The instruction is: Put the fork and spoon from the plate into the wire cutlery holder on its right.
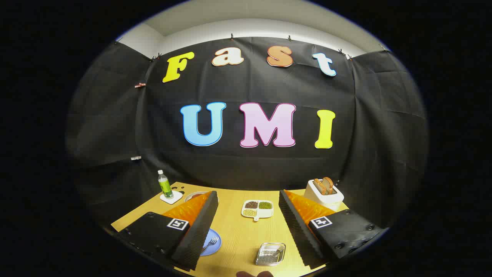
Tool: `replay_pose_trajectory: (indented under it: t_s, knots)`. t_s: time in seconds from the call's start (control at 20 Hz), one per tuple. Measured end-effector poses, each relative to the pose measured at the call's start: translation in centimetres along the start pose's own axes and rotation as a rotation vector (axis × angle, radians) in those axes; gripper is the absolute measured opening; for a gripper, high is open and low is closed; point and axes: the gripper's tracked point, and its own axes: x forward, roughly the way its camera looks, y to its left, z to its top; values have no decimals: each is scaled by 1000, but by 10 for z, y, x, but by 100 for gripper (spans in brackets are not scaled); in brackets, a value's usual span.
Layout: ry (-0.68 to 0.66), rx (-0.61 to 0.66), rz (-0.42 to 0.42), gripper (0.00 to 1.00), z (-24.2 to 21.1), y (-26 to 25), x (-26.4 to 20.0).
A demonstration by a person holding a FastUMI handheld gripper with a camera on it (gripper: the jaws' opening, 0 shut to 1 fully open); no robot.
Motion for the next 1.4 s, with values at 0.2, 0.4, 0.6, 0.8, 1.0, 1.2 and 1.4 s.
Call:
replay_pose_trajectory:
  t_s: [0.2, 0.4, 0.6, 0.8, 1.0, 1.2, 1.4]
  knots:
    - [5, -5, 0, 99, 0, -4, 0]
    - [4, -12, -4, 99, -2, -6, -3]
    - [5, -8, 2, 99, -4, -2, -4]
    - [23, -6, -23, 99, -12, -4, -1]
    - [43, -6, -51, 99, -19, -5, 4]
    - [126, -1, -12, 99, -46, 15, 12]
    - [252, 31, 60, 99, -89, 53, 22]
